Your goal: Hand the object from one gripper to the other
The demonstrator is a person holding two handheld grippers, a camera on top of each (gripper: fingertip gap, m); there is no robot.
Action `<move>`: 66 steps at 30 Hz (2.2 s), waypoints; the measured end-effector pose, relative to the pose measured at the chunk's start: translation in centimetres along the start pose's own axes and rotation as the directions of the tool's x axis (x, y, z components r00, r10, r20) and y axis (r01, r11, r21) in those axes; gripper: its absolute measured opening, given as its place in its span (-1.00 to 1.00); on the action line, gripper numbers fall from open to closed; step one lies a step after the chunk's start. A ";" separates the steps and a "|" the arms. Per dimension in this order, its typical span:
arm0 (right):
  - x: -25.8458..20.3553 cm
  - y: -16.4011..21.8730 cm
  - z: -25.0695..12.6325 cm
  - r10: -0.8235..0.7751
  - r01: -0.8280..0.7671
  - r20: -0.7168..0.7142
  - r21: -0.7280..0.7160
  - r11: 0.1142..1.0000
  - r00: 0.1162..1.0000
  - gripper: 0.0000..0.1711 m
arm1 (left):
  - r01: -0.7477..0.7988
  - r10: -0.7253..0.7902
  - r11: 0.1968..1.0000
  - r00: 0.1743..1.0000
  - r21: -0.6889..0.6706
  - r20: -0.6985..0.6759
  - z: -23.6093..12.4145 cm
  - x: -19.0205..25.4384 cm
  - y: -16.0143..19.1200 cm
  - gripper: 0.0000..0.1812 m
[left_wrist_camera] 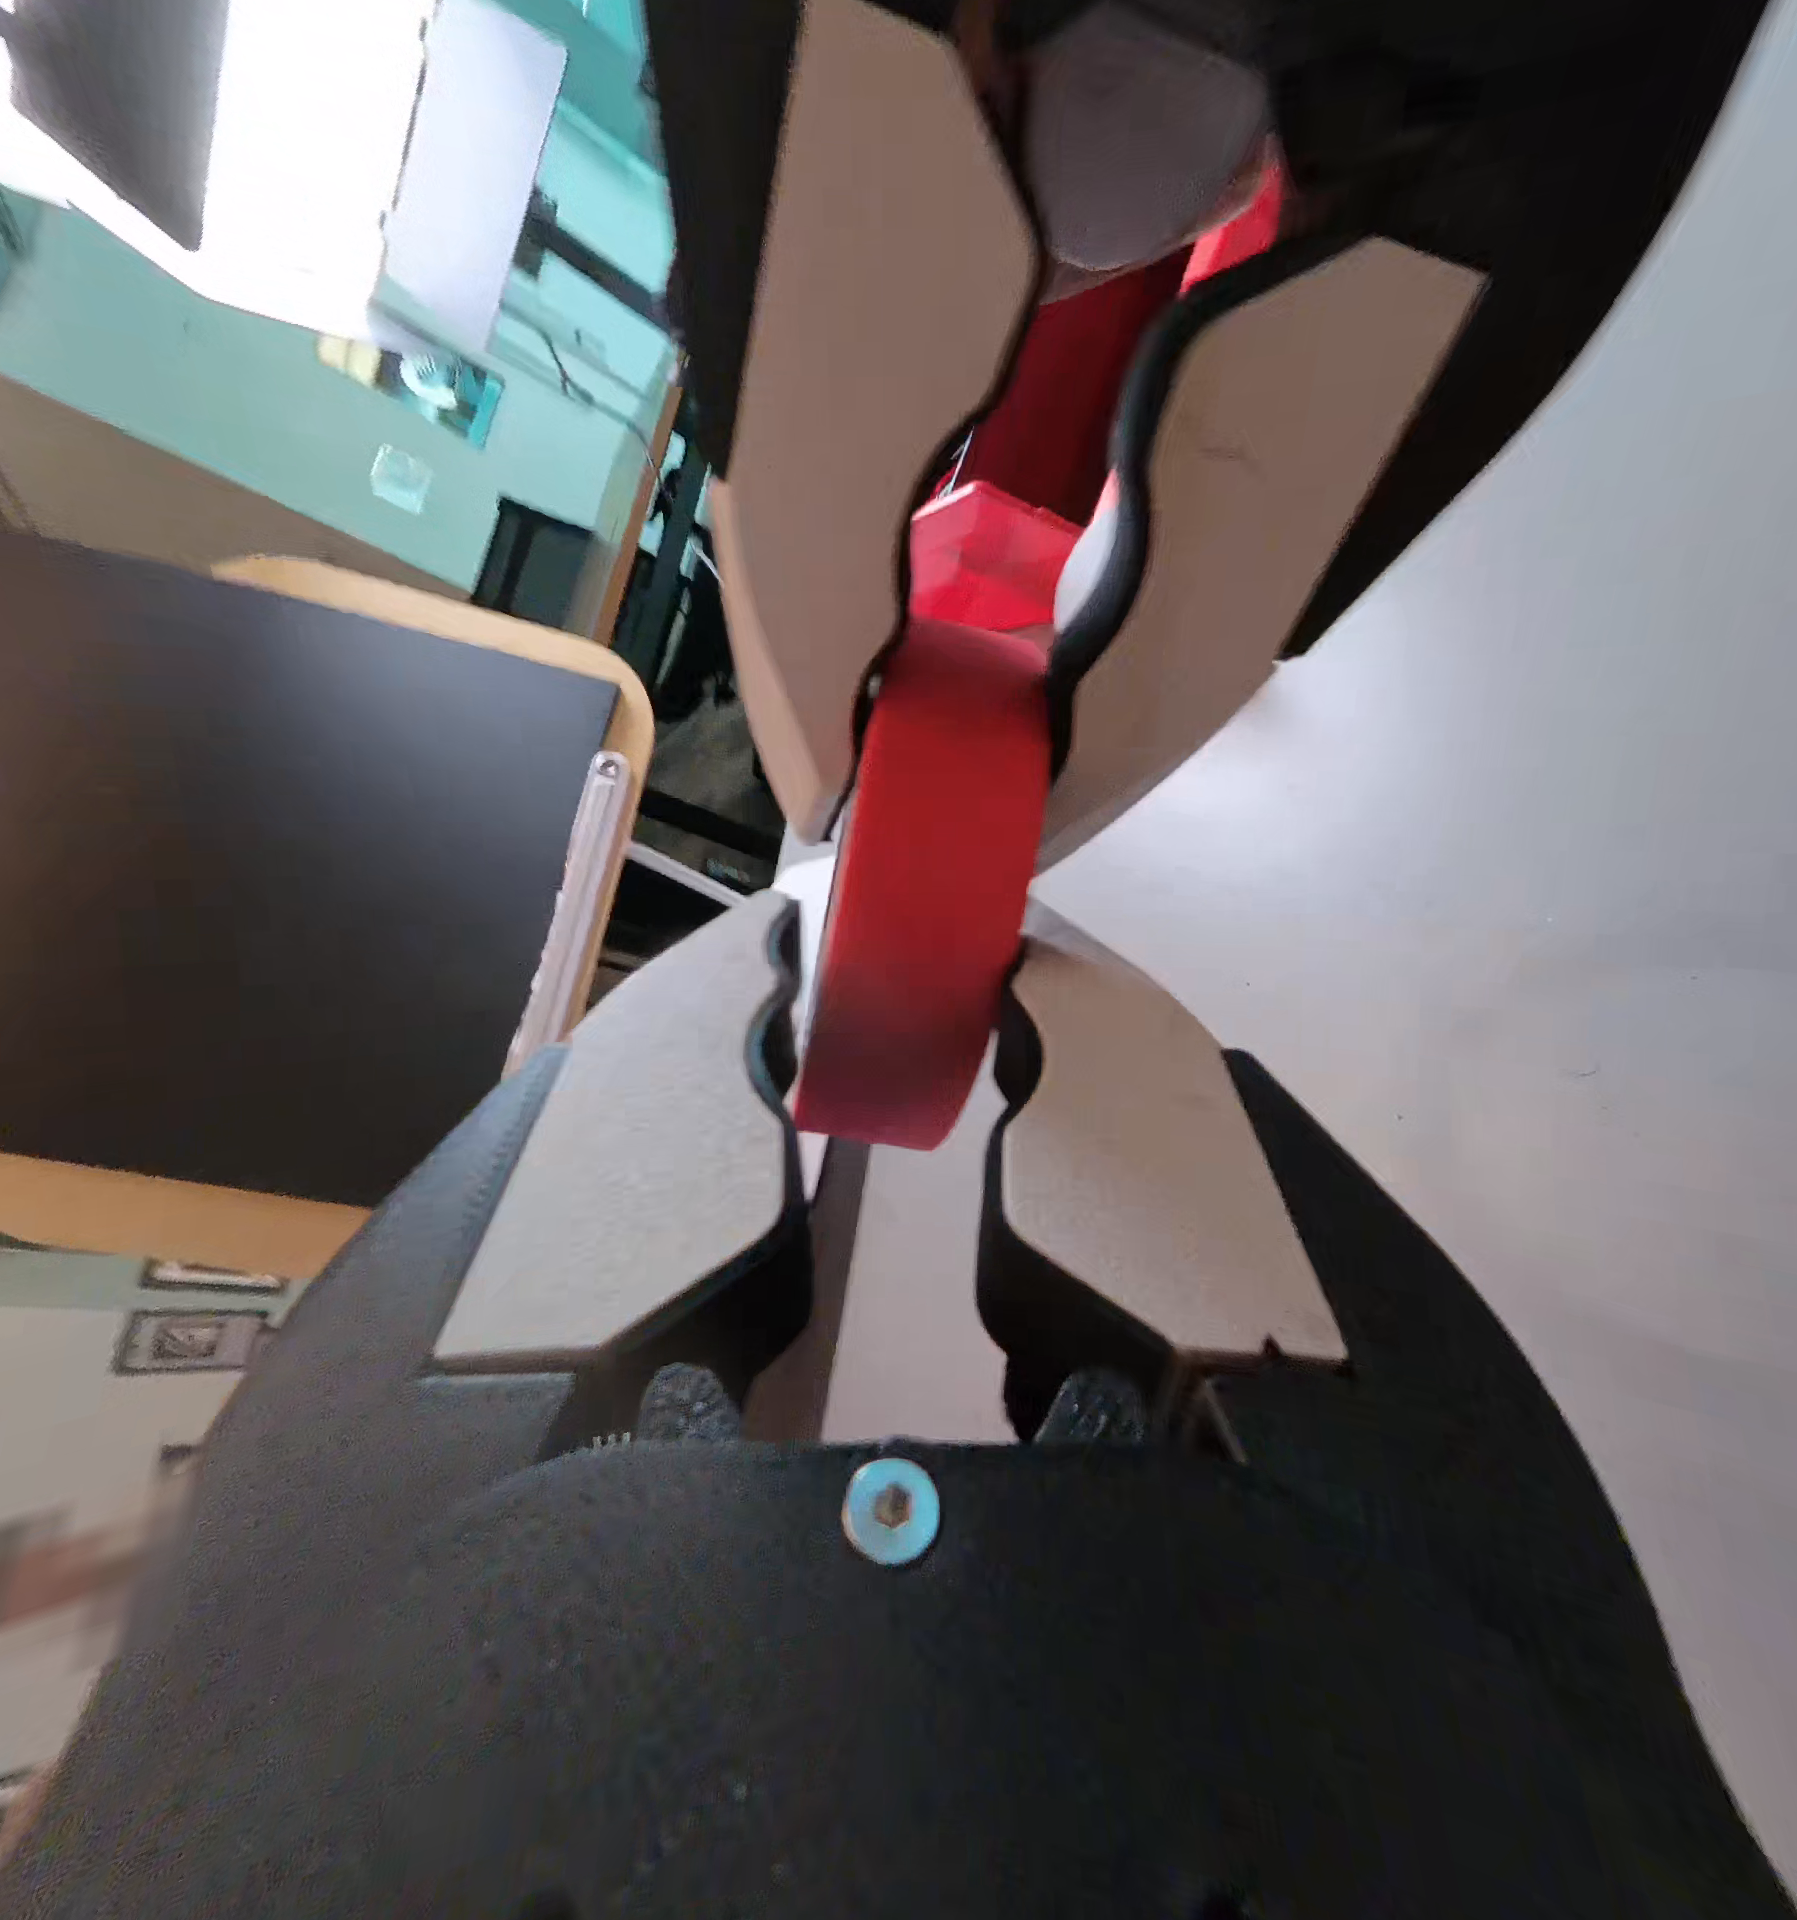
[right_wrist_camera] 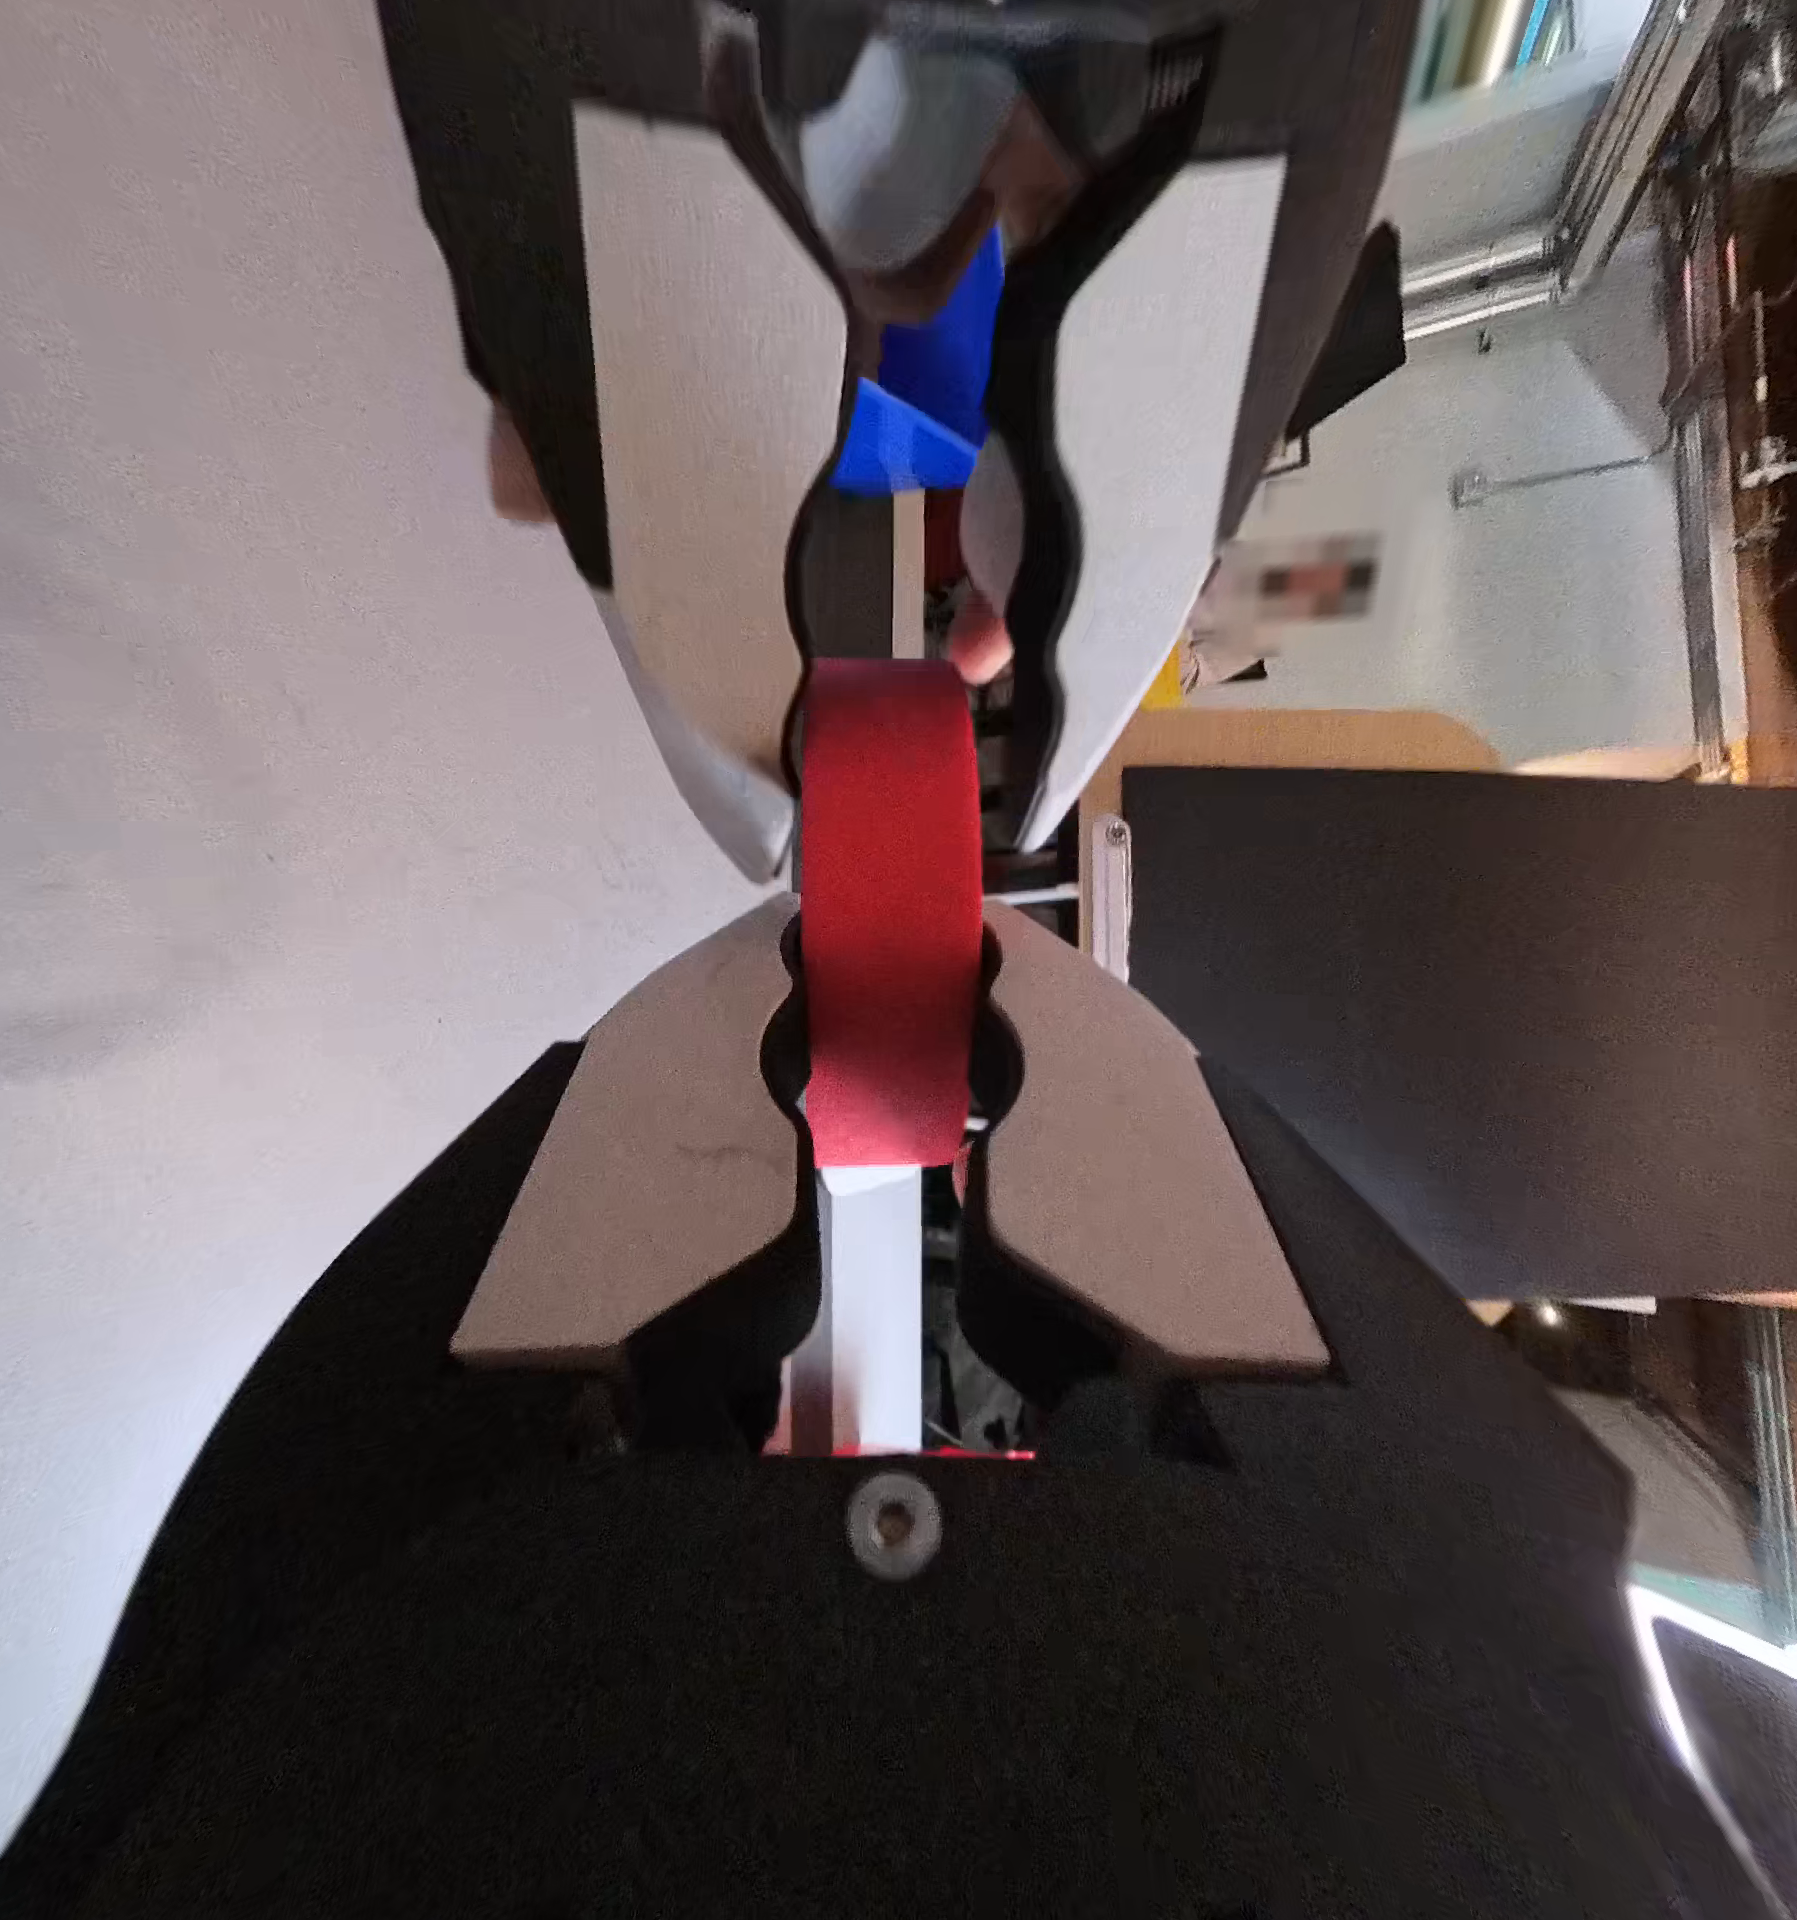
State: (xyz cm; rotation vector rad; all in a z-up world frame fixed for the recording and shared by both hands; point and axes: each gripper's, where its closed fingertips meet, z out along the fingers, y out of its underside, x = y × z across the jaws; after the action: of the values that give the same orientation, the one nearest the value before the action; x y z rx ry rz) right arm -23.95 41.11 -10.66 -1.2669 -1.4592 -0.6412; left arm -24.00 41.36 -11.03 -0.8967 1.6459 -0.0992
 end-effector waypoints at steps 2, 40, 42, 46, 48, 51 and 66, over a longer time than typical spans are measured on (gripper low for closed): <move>0.4 -0.4 -0.2 -0.009 0.009 -0.021 0.004 1.000 1.000 -0.69 | -0.063 0.061 0.998 0.996 0.030 0.059 -0.1 -0.5 -0.3 -0.68; 4.1 0.9 -4.1 0.253 -0.235 -0.061 0.206 0.950 0.966 -0.65 | -0.081 0.037 0.964 0.985 0.254 0.171 -3.6 -3.4 -3.1 -0.68; 4.2 1.7 -4.0 0.243 -0.234 -0.066 0.116 0.965 0.968 -0.65 | 0.008 -0.040 0.977 0.989 0.212 0.146 -3.1 -3.6 -2.1 -0.55; 4.3 3.7 -2.7 0.127 -0.138 -0.151 -0.063 0.988 0.980 -0.66 | 0.005 -0.024 0.987 0.993 0.163 0.118 -2.2 -2.6 -2.7 -0.44; 3.5 2.8 -1.6 0.085 -0.100 -0.145 -0.099 0.990 0.986 -0.66 | -0.041 0.028 0.993 0.993 0.111 0.119 -1.5 -1.9 -2.6 -0.51; 3.2 0.9 -1.3 0.093 -0.105 -0.154 -0.069 0.992 0.984 -0.66 | -0.096 0.081 0.991 0.984 0.089 0.161 -1.4 -2.2 -1.9 -0.67; 6.7 -0.4 -7.1 0.349 -0.323 -0.051 0.274 0.906 0.936 -0.69 | 0.171 -0.196 0.926 0.980 0.337 0.042 -5.0 -4.4 -3.8 -0.53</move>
State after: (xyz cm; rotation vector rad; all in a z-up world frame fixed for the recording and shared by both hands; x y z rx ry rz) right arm -21.05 37.11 -2.19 -1.2206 -1.1613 -0.2641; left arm -26.49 39.36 -3.99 -0.7816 1.4180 -0.4548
